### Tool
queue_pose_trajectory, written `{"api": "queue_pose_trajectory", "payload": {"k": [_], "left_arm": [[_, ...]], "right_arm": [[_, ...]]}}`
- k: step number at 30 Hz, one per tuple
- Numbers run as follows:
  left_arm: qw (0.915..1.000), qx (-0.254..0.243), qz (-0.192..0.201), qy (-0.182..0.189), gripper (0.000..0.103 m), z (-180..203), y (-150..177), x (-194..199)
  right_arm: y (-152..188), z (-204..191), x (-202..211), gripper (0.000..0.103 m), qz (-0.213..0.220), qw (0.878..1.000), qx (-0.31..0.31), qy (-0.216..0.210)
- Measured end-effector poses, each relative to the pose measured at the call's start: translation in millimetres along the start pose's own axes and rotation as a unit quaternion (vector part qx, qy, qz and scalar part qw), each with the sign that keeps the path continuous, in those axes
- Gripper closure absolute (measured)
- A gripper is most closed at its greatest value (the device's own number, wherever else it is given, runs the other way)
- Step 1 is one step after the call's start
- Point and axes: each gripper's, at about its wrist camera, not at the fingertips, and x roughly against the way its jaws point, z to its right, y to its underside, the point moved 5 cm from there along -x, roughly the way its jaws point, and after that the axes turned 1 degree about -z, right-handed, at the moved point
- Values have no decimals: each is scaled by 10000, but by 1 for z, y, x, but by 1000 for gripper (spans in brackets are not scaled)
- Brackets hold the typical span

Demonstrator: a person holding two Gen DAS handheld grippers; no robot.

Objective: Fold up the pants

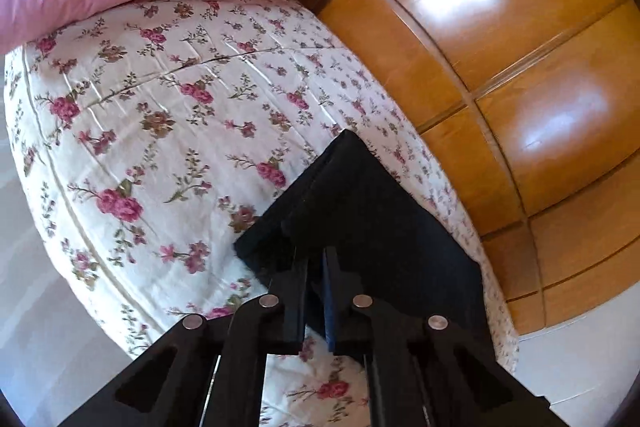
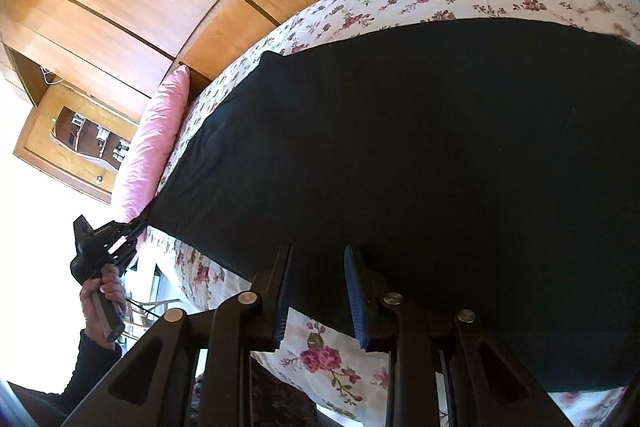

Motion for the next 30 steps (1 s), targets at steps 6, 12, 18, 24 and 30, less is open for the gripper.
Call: {"api": "queue_pose_trajectory", "payload": {"k": [6,12,18,24,30], "left_arm": [[9984,189,-282,-450,93,-20,6,-25],[9938,11,242,-1084,79,-13,-5,-4],[9923,-628,650,-848,77,32,-4,16],[9759,-2167,-240,-117,76,120,55,-45],[9487,-3054,-763,290,76,179,108,-84]], "right_arm": [[0,4,-1,77,-12,10000,19,-64],[-1,7,-1,77,-91,9998,76,-175],[-18,-7,6,74,-171,9987,432,-230],[-80,-28,1,74,18,9963,670,-533],[-155,-48,-37,60,52,9953,707,-664]]}}
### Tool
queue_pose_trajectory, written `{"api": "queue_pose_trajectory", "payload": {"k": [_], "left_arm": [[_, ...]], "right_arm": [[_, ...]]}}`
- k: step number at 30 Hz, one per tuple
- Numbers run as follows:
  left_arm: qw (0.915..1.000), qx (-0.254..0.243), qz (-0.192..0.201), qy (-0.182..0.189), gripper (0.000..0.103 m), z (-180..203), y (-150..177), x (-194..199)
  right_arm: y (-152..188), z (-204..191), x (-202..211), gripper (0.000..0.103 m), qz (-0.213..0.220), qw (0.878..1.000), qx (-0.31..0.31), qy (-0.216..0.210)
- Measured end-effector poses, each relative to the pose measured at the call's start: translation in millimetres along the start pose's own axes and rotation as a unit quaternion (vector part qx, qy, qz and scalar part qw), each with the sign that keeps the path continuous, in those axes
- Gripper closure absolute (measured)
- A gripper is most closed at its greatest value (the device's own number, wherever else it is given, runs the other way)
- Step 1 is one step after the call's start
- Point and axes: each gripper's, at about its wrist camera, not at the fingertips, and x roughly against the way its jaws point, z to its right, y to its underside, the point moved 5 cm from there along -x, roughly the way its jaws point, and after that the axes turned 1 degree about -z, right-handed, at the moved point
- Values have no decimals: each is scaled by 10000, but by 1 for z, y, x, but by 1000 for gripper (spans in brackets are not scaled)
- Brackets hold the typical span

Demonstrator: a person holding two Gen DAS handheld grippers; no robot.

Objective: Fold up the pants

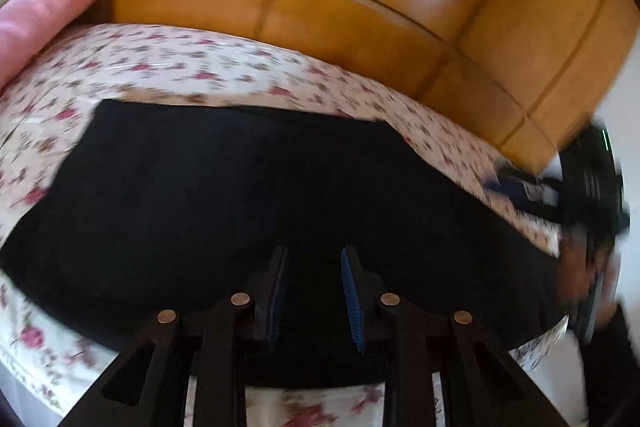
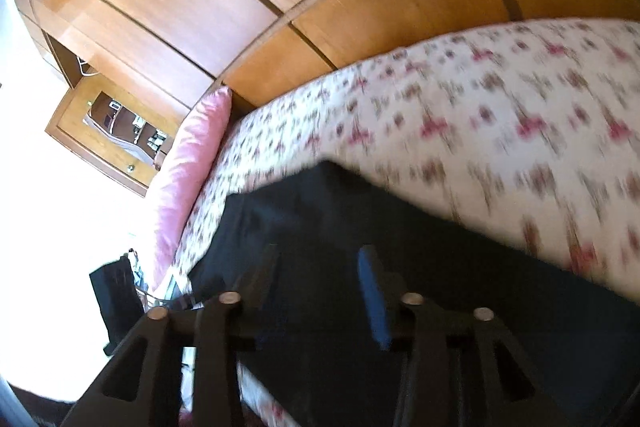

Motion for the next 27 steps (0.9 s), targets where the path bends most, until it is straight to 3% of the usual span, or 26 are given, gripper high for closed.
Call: {"api": "queue_pose_trajectory", "payload": {"k": [3,8,11,17,22,24,26,27], "left_arm": [[9997,-163,-125,147,76,13,1,-12],[9992,-181,-330,120,76,11,7,-25],[9991,-86,-341,218,76,2,9,-34],[9985,127,-327,409,76,-4,9,-36],[9985,169,-303,428,76,-5,10,-35],[9986,166,-287,413,77,-4,10,-35],[9987,135,-275,396,77,-4,10,-34],[9988,130,-267,390,77,-4,11,-33]], "right_arm": [[-29,1,-31,60,-216,9992,-118,-325],[-53,16,-82,60,-711,9972,-169,-171],[-36,-2,-93,60,-1097,9929,380,-267],[-13,-20,-110,59,-1465,9812,1256,37],[-30,-8,-121,52,-1341,9859,1000,85],[-35,-7,-132,52,-1471,9857,792,-222],[-37,-6,-141,43,-1569,9849,450,-583],[-40,-4,-142,41,-1469,9871,353,-537]]}}
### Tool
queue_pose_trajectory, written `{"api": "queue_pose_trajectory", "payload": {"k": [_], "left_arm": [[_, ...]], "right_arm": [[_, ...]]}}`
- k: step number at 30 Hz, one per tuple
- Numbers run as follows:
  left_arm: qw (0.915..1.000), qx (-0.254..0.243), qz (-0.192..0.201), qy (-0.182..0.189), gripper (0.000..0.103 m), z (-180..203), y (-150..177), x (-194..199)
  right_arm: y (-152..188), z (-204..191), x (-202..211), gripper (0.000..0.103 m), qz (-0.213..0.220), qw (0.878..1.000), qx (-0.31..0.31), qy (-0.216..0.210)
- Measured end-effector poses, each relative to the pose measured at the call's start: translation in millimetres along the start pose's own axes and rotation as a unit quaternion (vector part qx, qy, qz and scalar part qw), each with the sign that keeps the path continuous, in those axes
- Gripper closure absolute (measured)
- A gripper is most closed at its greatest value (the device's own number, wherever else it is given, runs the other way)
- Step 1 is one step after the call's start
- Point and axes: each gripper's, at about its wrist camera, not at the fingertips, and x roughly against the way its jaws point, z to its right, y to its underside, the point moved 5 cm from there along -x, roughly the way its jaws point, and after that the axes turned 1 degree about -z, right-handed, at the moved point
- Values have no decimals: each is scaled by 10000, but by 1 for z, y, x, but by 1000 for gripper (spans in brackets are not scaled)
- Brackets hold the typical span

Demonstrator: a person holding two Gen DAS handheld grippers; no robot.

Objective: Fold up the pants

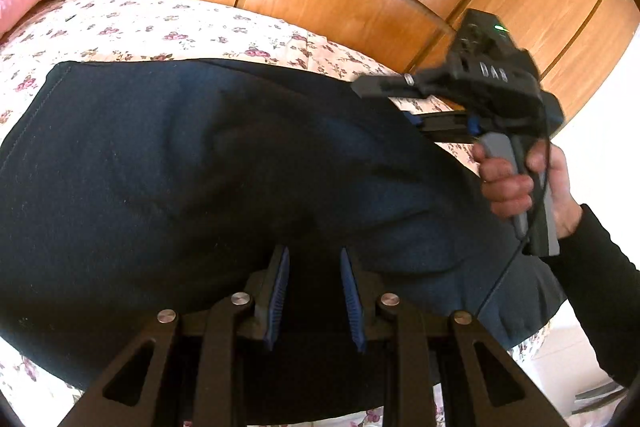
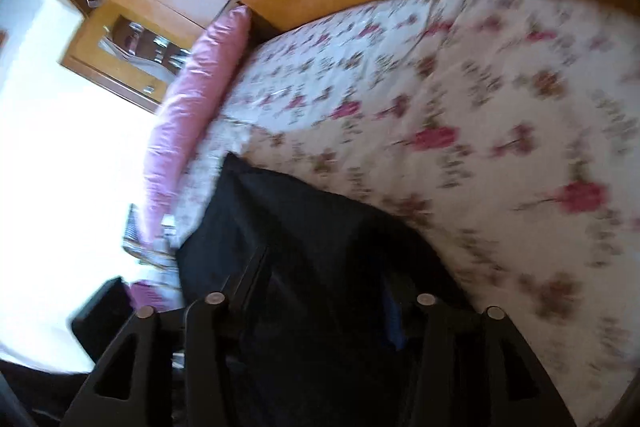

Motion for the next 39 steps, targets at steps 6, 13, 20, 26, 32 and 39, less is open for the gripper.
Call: {"api": "queue_pose_trajectory", "payload": {"k": [6,13,20,26,32,39], "left_arm": [[9998,169,55,74,77,-3,3,2],[9996,224,-53,150,78,-9,1,5],[9992,373,-5,123,79,-23,-22,21],[9978,613,110,-231,79,-33,-63,22],[9915,640,233,-1106,79,-59,-85,6],[9811,1058,231,-1602,85,-113,-77,7]], "right_arm": [[-5,37,12,73,974,9895,-1065,-102],[-2,45,23,84,868,9899,-1123,45],[7,24,84,65,1463,9842,-877,472],[39,-19,60,77,936,9926,93,765],[38,10,24,89,764,9807,-121,1794],[44,17,19,103,1016,9745,-113,1998]]}}
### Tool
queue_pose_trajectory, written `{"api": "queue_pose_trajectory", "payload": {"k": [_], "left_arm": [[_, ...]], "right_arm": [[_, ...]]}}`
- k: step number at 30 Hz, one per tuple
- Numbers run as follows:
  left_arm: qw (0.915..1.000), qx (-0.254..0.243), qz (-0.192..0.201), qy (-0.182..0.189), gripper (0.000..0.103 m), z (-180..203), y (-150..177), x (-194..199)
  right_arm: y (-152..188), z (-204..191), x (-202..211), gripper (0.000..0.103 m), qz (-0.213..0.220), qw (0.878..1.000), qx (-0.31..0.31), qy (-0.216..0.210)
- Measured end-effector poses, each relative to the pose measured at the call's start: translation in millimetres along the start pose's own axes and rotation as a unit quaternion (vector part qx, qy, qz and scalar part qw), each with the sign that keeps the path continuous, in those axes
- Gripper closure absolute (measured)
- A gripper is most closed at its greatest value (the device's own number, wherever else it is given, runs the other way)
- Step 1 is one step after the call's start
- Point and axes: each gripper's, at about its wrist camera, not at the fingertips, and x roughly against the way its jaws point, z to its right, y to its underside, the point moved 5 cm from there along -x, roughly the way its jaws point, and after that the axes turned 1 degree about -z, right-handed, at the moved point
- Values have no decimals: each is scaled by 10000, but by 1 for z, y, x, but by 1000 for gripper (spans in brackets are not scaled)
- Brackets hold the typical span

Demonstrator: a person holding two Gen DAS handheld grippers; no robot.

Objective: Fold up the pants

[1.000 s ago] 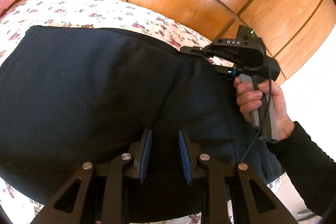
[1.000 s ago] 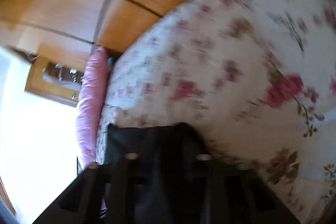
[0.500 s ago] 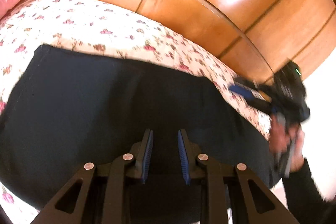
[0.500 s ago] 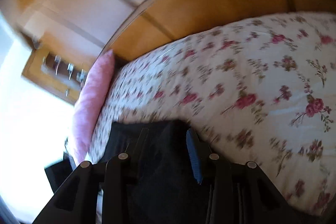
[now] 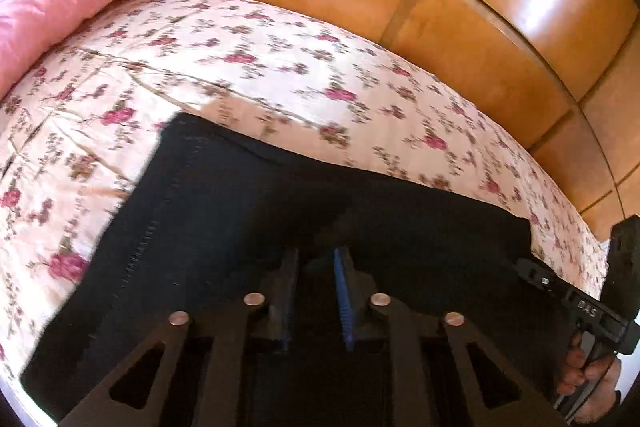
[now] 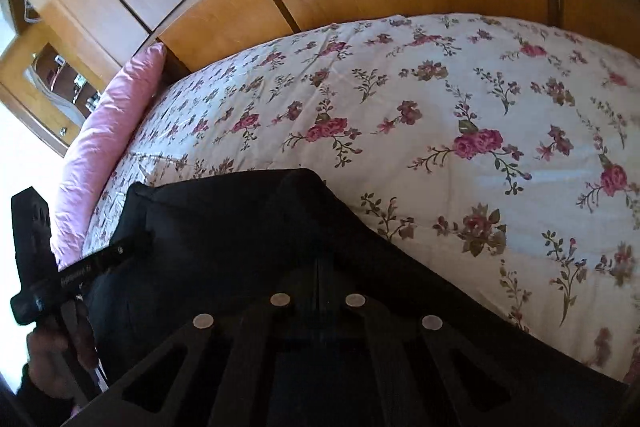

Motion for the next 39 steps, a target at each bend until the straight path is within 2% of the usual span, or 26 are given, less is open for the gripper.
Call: {"api": "queue_pose_trajectory", "payload": {"k": [2,5,8,11,15,20,23,25,28,33,34,35,37,39], "left_arm": [[10000,-6,34,-62,85,-5,0,6],[9999,141,41,-7,82,-10,3,15],[9998,145,130,81,79,-9,11,30],[9994,38,213,275,79,0,20,41],[9975,-341,280,545,79,26,46,57],[9938,-788,167,770,79,59,82,66],[9929,-906,43,766,79,69,96,64],[9939,-917,-52,610,79,69,100,59],[9946,-888,-76,531,79,66,103,56],[9955,-823,-96,465,79,67,100,55],[9955,-816,-92,465,79,69,101,56],[9955,-811,-86,490,79,70,101,57],[9951,-803,-82,573,79,76,103,59],[9944,-826,-74,661,79,80,105,62]], "right_arm": [[2,-1,9,103,30,9999,-101,-76],[8,-2,25,97,126,9996,-183,-188],[23,-4,42,83,267,9991,-246,-216],[42,7,64,83,389,9984,-402,-100],[72,38,93,83,537,9949,-836,179],[116,88,140,83,893,9825,-1622,216],[143,118,169,83,1135,9725,-2006,329],[161,139,188,83,1295,9655,-2226,387],[187,172,221,83,1566,9506,-2626,532],[236,220,287,82,2230,9101,-3424,686],[245,227,300,77,2353,9019,-3544,745],[259,235,319,71,2544,8893,-3706,842],[275,247,343,66,2821,8702,-3927,941],[298,262,369,62,3102,8446,-4218,1121]]}}
